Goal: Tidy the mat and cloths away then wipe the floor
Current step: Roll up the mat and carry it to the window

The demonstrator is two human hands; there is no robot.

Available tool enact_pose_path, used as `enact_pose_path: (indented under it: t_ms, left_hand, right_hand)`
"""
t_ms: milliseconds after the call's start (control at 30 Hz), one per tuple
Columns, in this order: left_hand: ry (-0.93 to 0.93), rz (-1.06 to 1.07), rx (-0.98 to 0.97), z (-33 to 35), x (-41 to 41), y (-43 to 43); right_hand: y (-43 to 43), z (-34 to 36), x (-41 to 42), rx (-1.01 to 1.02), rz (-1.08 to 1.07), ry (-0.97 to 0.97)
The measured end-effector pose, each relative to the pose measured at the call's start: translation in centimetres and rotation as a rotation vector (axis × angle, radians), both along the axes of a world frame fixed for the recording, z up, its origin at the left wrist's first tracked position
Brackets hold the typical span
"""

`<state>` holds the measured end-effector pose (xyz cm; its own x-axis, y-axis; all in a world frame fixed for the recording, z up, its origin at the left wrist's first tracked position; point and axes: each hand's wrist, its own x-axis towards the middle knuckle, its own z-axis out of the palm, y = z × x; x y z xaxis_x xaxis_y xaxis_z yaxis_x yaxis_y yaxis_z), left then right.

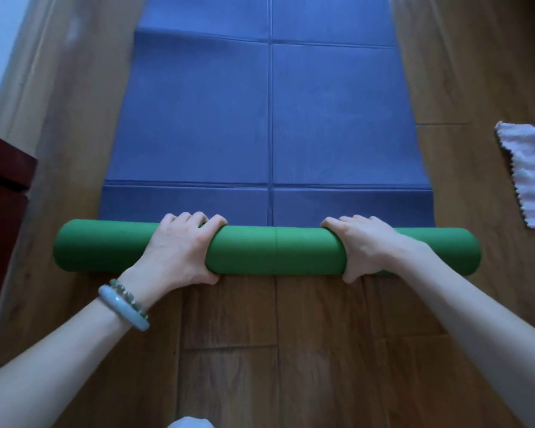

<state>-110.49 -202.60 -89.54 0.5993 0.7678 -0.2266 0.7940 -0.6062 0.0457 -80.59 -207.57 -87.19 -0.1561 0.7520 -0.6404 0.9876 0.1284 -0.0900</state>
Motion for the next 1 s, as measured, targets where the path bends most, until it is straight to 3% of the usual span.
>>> enact_pose_path:
  t_ms: [233, 600, 700, 867, 1000]
  left_hand:
    - [-0.065, 0.015, -0.006, -0.4, -2.8, -5.7]
    - [-0.104, -0.009, 0.045, -0.5, -2.6, -5.4]
    - [-0.087, 0.007, -0.01, -0.1, -2.4, -4.6]
    - [-0.038, 0.042, -0.11, 0.5, -2.0, -2.7]
    - [0.002, 0.061, -0.143, 0.7, -1.8, -2.4]
  right_hand:
    - [-2.6, 0.3, -1.9, -0.189, 0.071, 0.049]
    - [-0.4, 0.0, -1.9, -0.333, -0.011, 0.059]
    - [-1.0, 0.6, -1.2, -0.216, -0.025, 0.087]
    - [-7.4, 0.5, -1.1, 0.406, -0.112, 0.076]
    - [-9.6, -2.7, -2.0, 0.51, -0.068, -0.049]
